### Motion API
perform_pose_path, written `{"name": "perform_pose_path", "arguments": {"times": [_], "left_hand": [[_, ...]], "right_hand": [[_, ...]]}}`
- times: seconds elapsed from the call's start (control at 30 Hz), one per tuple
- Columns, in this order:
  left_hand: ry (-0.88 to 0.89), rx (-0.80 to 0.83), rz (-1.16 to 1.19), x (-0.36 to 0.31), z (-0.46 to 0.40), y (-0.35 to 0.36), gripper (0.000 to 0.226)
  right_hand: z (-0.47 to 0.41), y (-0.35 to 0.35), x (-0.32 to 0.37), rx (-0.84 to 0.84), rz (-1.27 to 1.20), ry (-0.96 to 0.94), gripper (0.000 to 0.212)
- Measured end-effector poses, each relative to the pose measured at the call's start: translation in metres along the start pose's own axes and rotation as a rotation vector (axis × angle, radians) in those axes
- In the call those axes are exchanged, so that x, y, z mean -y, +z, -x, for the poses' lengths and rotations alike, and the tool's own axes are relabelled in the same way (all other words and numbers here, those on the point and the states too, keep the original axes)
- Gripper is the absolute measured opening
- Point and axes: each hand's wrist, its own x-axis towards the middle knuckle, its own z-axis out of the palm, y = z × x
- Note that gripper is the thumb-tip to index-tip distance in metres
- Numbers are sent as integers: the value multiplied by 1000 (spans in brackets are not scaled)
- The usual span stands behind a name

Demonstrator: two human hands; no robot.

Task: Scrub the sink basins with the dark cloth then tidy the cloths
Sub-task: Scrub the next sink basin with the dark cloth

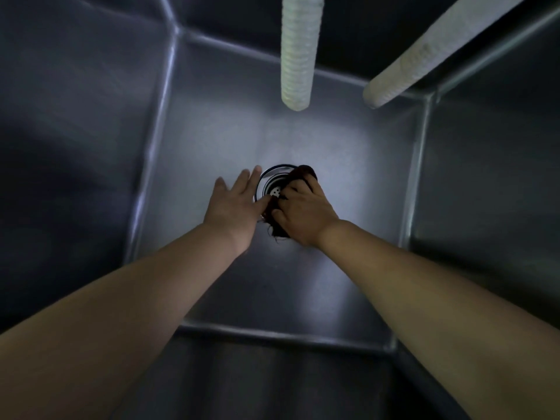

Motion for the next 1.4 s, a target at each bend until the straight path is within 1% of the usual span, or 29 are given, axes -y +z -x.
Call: {"name": "perform_pose_path", "arguments": {"times": [0.07,0.13,0.2,0.23,0.33,0.37,0.43,0.53,0.6,0.67,0.7,0.73,0.8,0.83,0.87,0.93,1.03,1.13,1.2,1.27,1.4], "left_hand": [[-2,8,9,0,-3,0,111],[6,-8,14,1,-3,1,112],[12,-10,9,2,-2,0,117],[11,-7,12,2,-1,0,118],[9,-9,42,2,-1,-1,119],[9,-10,42,2,-2,0,119],[10,-7,30,3,-3,0,120],[13,8,-6,3,-3,-1,119],[16,4,-24,3,-3,-1,119],[23,-13,-34,4,-3,0,117],[26,-24,-38,4,-2,0,117],[27,-32,-37,5,-2,0,116],[25,-36,-22,5,-2,0,118],[22,-33,-17,5,-2,0,119],[20,-26,-19,5,-2,-1,121],[15,-14,-30,3,-2,-2,123],[7,-14,-40,2,-3,-3,124],[-1,2,-41,0,-2,-3,122],[-4,17,-36,0,-2,-4,122],[1,39,-22,-1,-2,-5,123],[-1,38,0,0,-2,-6,123]], "right_hand": [[0,0,-3,-37,3,-26,55],[0,4,-8,-48,67,-72,60],[0,7,-12,-54,162,-143,53],[-1,7,-13,-38,190,-158,54],[-1,-1,-7,64,235,-92,71],[-1,-1,-3,79,253,-61,69],[0,-2,6,99,293,-21,58],[1,-5,15,121,348,-23,44],[0,-8,18,146,354,-19,40],[-2,-9,21,155,316,5,39],[-2,-8,22,127,269,25,39],[-1,-7,22,77,190,60,42],[2,-2,19,-37,-4,154,57],[3,0,16,-69,-68,168,61],[4,2,14,-67,-96,164,59],[5,2,14,-5,-113,155,49],[1,-1,16,59,-143,179,49],[2,-4,14,79,-77,129,48],[3,-5,11,66,-4,86,47],[5,-6,10,42,46,84,50],[10,-4,6,32,246,15,51]]}}
